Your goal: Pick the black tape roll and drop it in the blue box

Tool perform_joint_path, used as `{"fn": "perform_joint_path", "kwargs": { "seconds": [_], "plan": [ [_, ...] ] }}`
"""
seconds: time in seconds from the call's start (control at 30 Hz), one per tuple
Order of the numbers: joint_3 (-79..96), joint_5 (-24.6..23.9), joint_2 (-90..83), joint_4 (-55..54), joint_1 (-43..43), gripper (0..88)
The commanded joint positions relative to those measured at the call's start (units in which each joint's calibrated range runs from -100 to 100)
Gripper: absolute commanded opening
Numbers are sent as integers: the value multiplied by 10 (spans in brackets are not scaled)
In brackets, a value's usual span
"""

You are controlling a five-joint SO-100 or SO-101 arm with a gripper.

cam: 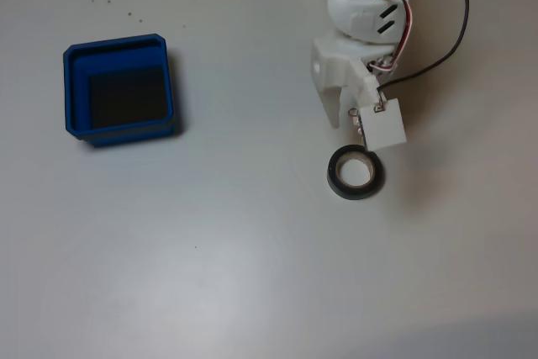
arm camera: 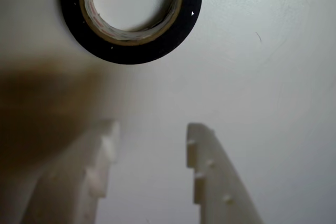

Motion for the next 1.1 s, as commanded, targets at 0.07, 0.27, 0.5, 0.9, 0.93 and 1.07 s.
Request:
{"fn": "perform_joint_path", "kwargs": {
  "seconds": [0.07, 0.27, 0.5, 0.9, 0.93, 1.07],
  "plan": [
    [-76, -2, 31, -2, 12, 119],
    [-114, -63, 64, -2, 35, 119],
    [-116, -126, 69, -3, 38, 119],
    [-111, -133, 69, -2, 35, 119],
    [-111, -133, 72, -2, 35, 119],
    [-111, -140, 98, -2, 33, 119]
  ]
}}
